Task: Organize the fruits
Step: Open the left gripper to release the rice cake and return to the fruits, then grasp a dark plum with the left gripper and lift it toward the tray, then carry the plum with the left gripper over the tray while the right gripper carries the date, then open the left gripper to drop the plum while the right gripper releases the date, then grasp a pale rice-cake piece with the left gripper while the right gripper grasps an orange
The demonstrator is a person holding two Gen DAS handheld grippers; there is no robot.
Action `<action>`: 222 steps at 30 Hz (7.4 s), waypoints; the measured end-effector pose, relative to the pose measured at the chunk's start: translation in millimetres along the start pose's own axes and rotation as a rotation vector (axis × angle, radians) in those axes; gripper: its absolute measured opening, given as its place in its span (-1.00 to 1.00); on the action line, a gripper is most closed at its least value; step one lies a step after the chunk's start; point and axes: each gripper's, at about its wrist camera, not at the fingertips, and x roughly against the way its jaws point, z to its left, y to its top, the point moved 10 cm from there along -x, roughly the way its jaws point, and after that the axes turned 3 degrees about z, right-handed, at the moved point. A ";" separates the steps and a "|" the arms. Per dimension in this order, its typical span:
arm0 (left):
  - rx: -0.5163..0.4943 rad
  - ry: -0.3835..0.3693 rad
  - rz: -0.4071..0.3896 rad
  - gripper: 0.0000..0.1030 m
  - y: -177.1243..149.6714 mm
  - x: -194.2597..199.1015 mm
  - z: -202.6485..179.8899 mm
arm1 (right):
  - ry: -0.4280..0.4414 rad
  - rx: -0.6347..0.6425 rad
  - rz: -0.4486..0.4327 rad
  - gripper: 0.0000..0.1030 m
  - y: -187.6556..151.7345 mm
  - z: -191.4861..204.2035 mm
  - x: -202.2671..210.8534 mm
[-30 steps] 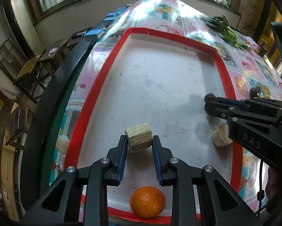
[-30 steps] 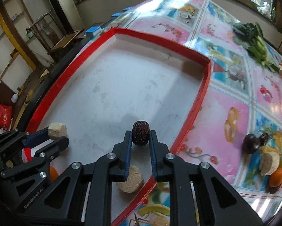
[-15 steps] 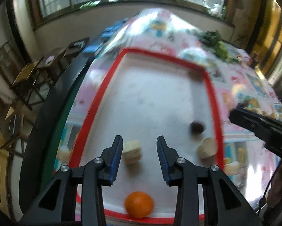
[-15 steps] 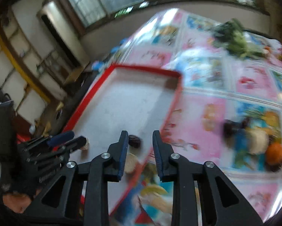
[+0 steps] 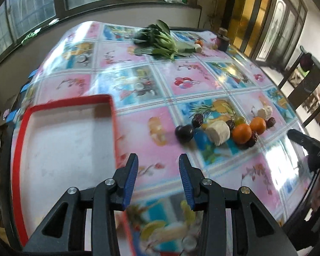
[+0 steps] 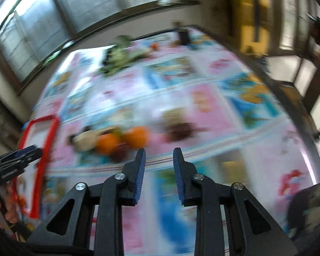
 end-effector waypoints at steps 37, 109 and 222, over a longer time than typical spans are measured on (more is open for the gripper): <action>-0.067 -0.046 0.076 -0.05 24.4 -58.5 -29.4 | 0.020 0.071 0.079 -0.46 21.3 -16.8 -64.3; 0.322 0.281 -0.059 -0.52 -50.3 71.8 128.2 | 0.393 0.398 0.095 -0.58 -36.6 257.7 -10.5; 0.123 -0.047 0.062 0.22 28.8 -54.6 -62.9 | 0.170 0.094 0.077 -0.23 8.8 45.4 -63.3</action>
